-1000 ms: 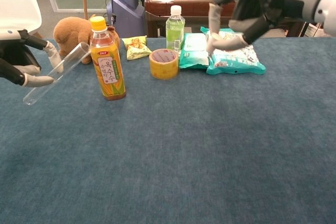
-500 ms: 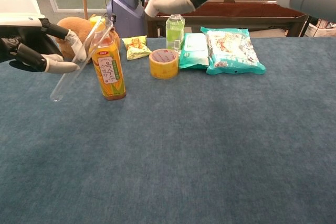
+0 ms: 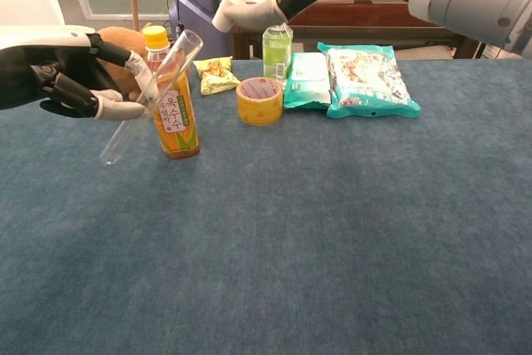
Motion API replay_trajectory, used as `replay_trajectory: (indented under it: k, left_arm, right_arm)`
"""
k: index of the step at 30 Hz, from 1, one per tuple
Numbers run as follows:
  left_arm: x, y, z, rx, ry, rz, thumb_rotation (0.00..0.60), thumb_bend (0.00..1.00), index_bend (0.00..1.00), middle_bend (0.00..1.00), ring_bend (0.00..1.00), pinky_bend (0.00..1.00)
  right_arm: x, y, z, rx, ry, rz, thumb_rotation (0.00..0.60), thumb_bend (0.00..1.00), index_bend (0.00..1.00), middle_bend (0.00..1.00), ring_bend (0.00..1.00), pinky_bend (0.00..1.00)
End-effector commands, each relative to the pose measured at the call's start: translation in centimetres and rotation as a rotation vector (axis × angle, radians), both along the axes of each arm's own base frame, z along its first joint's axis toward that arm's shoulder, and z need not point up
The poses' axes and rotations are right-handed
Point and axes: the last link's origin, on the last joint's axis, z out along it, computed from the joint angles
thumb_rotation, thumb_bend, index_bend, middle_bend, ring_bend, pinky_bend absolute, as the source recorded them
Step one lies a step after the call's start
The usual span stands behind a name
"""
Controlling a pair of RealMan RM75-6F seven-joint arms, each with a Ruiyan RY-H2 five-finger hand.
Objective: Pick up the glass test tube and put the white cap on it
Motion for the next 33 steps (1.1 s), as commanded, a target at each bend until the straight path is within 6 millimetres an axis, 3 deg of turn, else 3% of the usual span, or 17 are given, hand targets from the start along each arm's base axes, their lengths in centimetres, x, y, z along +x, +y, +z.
replay_trajectory:
  k: [1, 33]
  left_arm:
    - [0.1, 0.0, -0.1, -0.001, -0.004, -0.001, 0.6, 0.33, 0.61, 0.99, 1.0, 1.0]
    - [0.0, 0.2, -0.6, -0.02, 0.006, 0.009, 0.6, 0.33, 0.61, 0.99, 1.0, 1.0]
  right_arm:
    - [0.0, -0.1, -0.3, 0.007, 0.004, -0.001, 0.6, 0.39, 0.66, 1.0, 1.0, 1.0]
    - [0.9, -0.6, -2.0, 0.029, 0.01, 0.003, 0.6, 0.39, 0.67, 1.0, 1.0, 1.0]
